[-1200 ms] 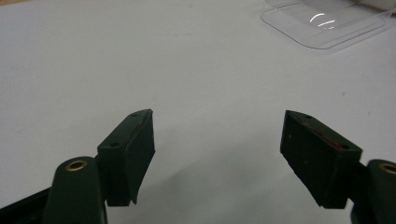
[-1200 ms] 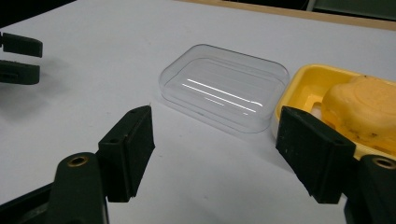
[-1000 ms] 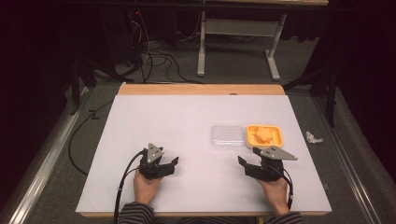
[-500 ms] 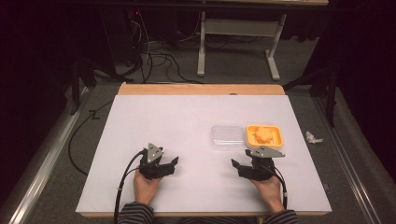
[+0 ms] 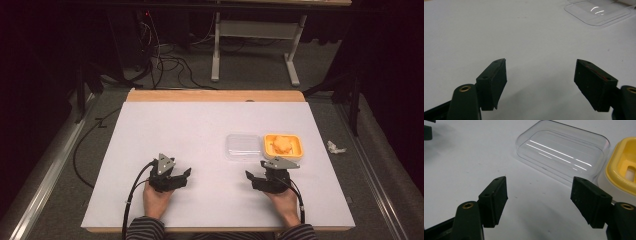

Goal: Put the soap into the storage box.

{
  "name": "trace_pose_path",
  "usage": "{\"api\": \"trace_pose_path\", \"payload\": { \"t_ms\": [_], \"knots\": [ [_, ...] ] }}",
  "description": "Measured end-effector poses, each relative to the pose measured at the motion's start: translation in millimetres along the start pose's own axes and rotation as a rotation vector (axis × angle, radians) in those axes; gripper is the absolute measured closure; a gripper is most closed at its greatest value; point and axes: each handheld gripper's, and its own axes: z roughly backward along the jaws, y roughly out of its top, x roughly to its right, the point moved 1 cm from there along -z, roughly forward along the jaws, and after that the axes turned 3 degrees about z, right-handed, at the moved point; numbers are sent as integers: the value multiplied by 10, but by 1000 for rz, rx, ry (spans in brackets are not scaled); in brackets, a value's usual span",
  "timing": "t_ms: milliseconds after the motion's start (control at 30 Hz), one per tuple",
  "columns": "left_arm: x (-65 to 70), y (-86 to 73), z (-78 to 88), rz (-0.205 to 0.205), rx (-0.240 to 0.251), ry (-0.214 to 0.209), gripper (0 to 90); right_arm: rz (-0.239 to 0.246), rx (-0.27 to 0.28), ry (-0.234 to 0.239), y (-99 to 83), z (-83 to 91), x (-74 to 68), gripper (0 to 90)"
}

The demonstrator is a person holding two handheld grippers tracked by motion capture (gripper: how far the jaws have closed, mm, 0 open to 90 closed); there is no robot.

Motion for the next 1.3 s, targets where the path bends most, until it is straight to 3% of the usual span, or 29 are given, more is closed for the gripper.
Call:
{"api": "trace_pose_path", "payload": {
  "t_ms": [100,367,1300],
  "knots": [
    [0,2,-2,6,1,1,269,36,-20,-17,-6,-32,-37,308],
    [-3,2,-5,3,1,3,269,60,-39,-12,-23,-96,-70,310],
    [1,-4,2,-8,3,5,270,31,-17,-12,-63,-101,-62,317]
  ]
}}
